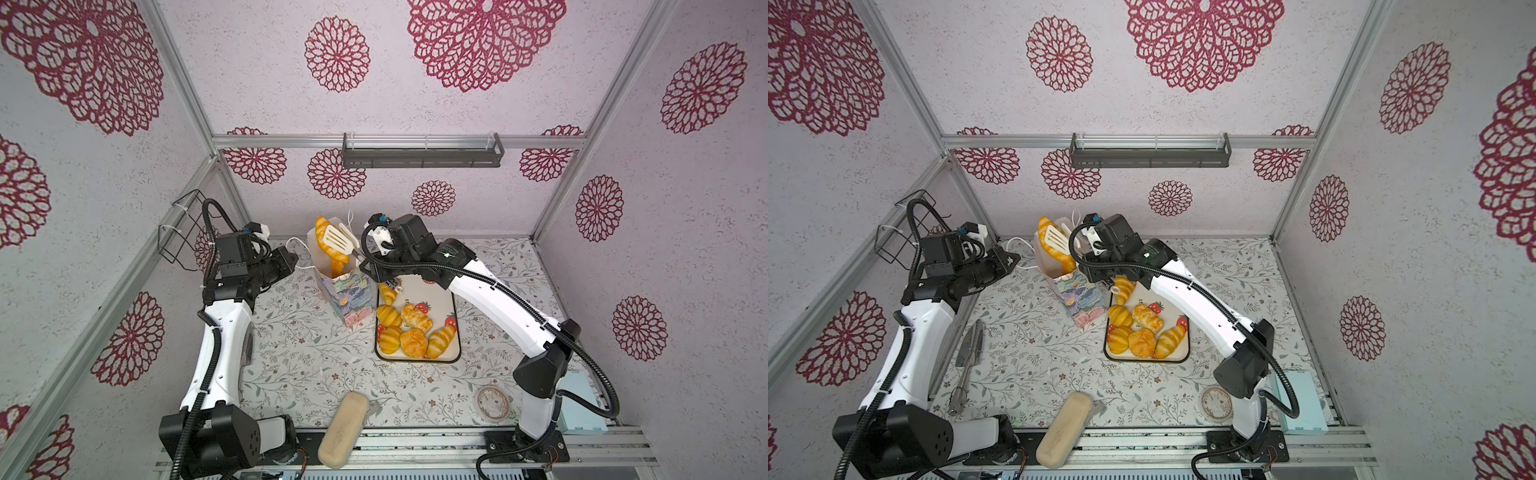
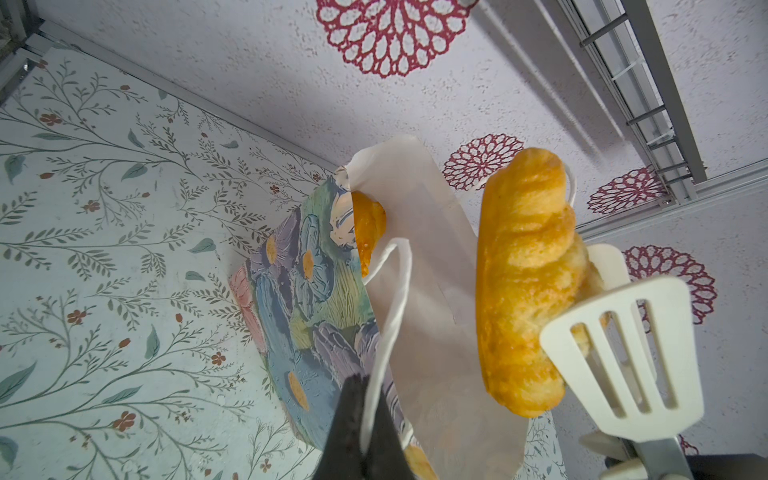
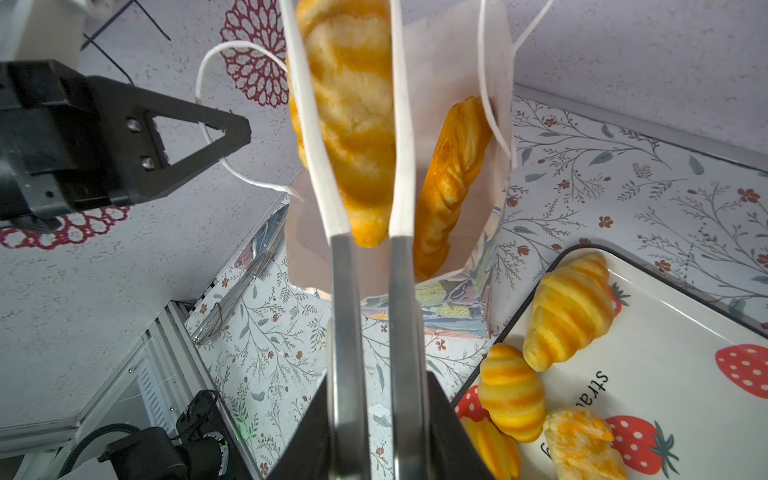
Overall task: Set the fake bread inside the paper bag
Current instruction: 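Lower the croissant into the bag held by the left gripper and open the tongs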
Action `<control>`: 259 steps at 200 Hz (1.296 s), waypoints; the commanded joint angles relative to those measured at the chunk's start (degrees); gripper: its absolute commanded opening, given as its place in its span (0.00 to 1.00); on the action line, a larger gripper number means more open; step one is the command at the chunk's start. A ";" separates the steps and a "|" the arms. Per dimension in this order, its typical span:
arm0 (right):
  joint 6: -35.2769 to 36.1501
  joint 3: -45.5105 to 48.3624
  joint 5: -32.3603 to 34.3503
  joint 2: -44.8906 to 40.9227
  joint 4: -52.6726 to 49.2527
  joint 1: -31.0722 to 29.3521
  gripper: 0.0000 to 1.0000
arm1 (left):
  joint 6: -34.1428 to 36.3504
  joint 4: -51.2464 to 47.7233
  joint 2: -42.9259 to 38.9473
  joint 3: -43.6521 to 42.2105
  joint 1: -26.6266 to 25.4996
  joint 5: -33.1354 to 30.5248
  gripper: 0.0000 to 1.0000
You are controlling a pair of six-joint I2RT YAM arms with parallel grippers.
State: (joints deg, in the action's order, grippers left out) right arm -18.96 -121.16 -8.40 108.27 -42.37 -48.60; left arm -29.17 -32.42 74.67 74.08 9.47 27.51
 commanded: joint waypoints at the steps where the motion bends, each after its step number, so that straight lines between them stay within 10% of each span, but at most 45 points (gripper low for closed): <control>1: 1.21 -4.86 0.11 0.16 0.95 -0.33 0.30 | -0.25 0.13 0.55 -0.44 0.02 -0.17 0.00; 259: 2.78 -16.36 3.54 6.45 -5.35 0.35 0.52 | -0.33 0.18 0.30 -0.51 0.02 0.18 0.00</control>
State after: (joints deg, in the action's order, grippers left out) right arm -17.56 -135.41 -6.76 117.21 -47.97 -48.47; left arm -29.19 -32.42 74.67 74.08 9.47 27.57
